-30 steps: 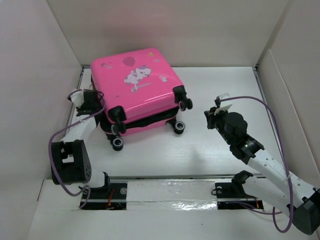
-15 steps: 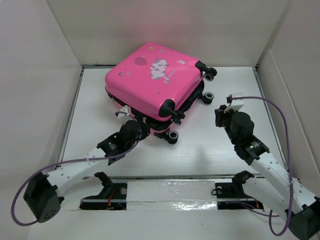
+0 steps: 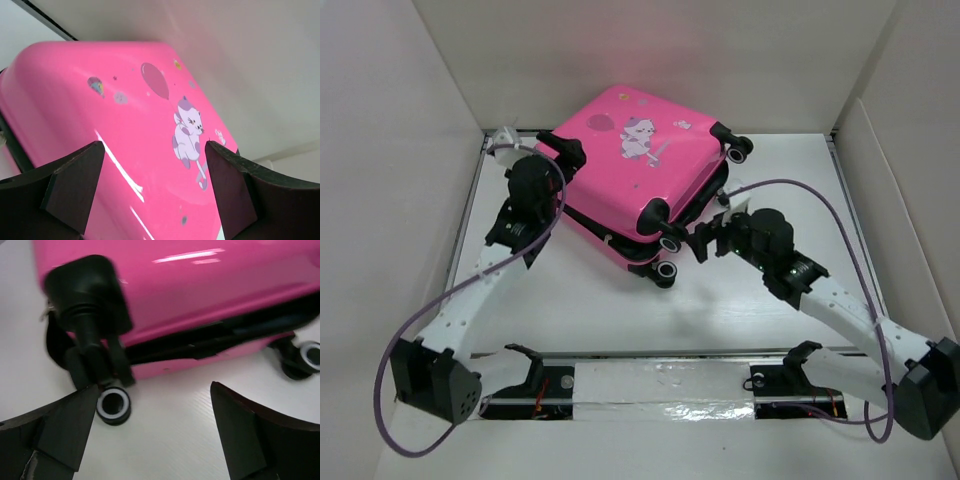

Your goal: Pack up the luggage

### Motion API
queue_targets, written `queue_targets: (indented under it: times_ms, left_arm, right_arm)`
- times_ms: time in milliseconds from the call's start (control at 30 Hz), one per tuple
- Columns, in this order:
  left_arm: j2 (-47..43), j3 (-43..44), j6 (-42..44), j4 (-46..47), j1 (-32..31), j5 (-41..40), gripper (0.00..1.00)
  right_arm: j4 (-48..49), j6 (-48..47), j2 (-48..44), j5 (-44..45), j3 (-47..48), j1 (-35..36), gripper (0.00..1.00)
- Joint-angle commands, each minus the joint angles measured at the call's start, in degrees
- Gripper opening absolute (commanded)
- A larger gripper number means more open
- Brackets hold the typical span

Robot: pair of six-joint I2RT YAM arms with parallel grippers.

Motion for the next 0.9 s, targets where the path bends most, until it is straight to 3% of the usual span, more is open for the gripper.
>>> queue_targets:
  times_ms: [0,167,267,400,533,567,633,667,767,867]
  left_arm:
    - [5.6,6.25,3.05,2.03,3.24,6.1,0.8]
    - [10.98,11.71,4.8,-0.26,12.38,13.05,0.81]
    - [11.86,12.96,5.95,-1.67,15.81,14.9,0.81]
    - [10.9,11.2,6.74,-0.62,18.54,15.08,0.81]
    - [13.43,13.13,7.7,-2.89,20.48,16.56,0.81]
    - [14.05,13.57,8.23,-2.9,21.09,16.83,0.81]
    - [15.73,14.54,9.46,-4.56,21.71,16.83,0.81]
    - [16.17,14.89,9.9,-5.0,21.71,16.83,0.81]
    - [17.4,15.07,11.04,-5.62,22.33,16.22,0.81]
    - [18.28,14.63,11.4,-5.62,23.03,16.13,0.81]
  right_arm:
    - [5.17,-5.75,5.52,-9.95,6.28,2.58,0.99]
    - [11.14,-5.32,12.74,-11.1,7.34,3.9,1.0]
    - [7.37,-7.59,17.29,-15.76,11.11,5.21,1.0]
    - [7.27,-7.61,20.82,-14.2,13.93,7.06,1.0]
    - [8.68,-6.9,25.04,-11.29,15.95,7.07,0.89]
    - [8.94,-6.55,25.75,-10.85,16.13,7.07,0.74]
    - [8.34,-6.2,27.24,-9.62,16.31,7.07,0.55]
    - [7.98,-6.2,27.16,-9.35,15.87,7.07,0.33]
    - [7.45,-5.94,22.78,-6.29,12.89,7.07,0.08]
    - [5.7,-5.59,13.94,0.13,7.62,7.07,0.0]
